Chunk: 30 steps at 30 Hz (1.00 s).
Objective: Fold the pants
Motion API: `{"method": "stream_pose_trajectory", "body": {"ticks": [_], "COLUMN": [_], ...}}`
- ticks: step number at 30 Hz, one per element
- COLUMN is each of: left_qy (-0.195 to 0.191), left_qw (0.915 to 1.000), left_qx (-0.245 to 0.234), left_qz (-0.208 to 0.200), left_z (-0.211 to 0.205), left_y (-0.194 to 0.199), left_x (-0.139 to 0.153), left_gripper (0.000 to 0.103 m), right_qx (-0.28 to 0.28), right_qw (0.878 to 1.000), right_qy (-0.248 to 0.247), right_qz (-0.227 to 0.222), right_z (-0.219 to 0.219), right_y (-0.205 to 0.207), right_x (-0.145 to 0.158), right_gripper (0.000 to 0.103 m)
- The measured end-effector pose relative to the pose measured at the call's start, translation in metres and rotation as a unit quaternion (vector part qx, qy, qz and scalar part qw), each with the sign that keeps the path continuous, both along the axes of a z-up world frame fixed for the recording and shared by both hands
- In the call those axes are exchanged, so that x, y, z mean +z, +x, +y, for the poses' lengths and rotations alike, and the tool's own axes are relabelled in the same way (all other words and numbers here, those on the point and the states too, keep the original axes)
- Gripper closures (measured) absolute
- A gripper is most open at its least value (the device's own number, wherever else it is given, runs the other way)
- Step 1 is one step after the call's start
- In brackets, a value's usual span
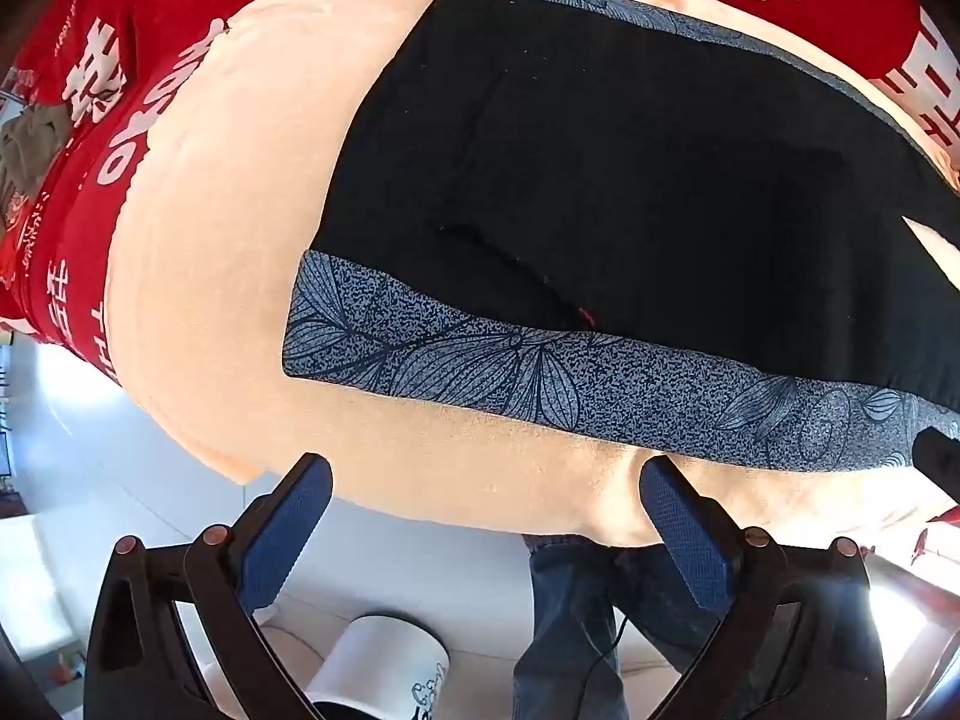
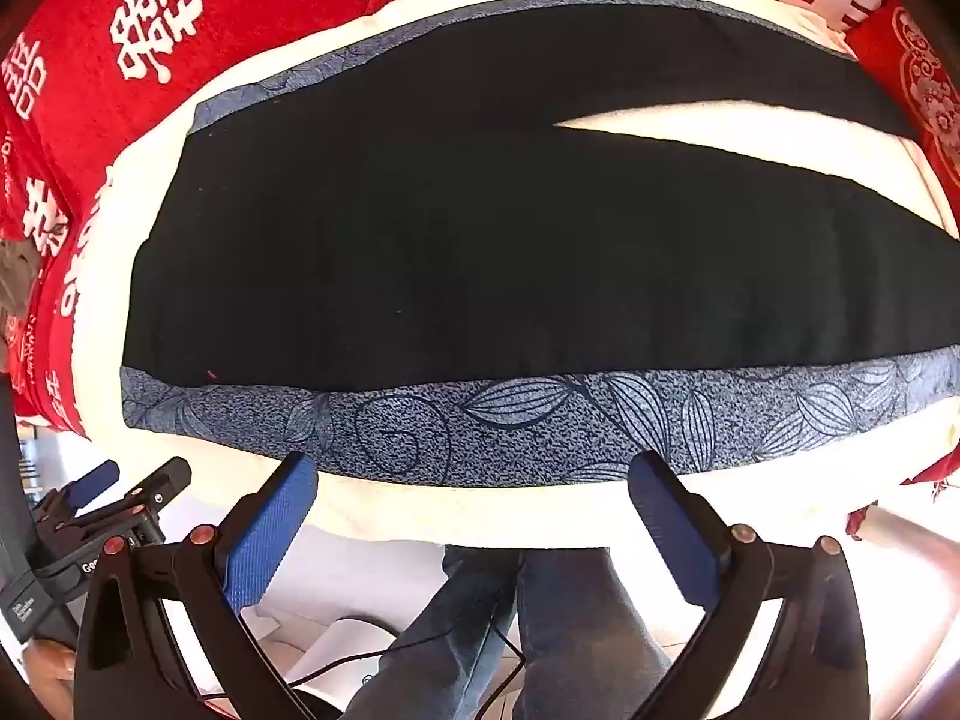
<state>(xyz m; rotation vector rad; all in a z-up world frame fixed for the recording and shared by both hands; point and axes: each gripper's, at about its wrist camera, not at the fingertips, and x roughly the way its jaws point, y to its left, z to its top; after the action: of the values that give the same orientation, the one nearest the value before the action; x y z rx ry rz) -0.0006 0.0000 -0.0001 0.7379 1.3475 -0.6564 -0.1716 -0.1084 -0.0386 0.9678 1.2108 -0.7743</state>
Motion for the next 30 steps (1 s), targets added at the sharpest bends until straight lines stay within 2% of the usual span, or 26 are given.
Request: {"method": "stream_pose_trajectory", "body": {"ticks": [12, 18, 24, 30], "left_qy": [-0.005, -0.002, 0.001, 0.000], "left_qw": [0.9999, 0.9997, 0.9994, 0.9994], "left_qx": [-0.012, -0.023, -0.035, -0.034], "left_qz": [0.003, 0.005, 0.009, -0.011], "left_z": [-0.002, -0.001, -0.007, -0.013], "left_y": [0.008, -0.003, -0.007, -0.006], "left_x": [0.009, 0.005, 0.002, 0.002], "left_gripper": [0.000, 0.000, 0.000, 0.000], "right_qx": [-0.017, -0.021, -0.033, -0.032], "right_qw": [1.000, 1.000, 0.999, 0.999], "right_qy": [-0.003, -0.011, -0.004, -0.003], "right_qz": [-0.004, -0.009, -0.008, -0.010], "right_z": [0.009, 0.014, 0.014, 0.010], "right_y": [-0.008, -0.012, -0.019, -0.019], "right_x": [0.003, 0.007, -0.004, -0.004], "right_gripper": [0.000, 0.000, 0.000, 0.000]}}
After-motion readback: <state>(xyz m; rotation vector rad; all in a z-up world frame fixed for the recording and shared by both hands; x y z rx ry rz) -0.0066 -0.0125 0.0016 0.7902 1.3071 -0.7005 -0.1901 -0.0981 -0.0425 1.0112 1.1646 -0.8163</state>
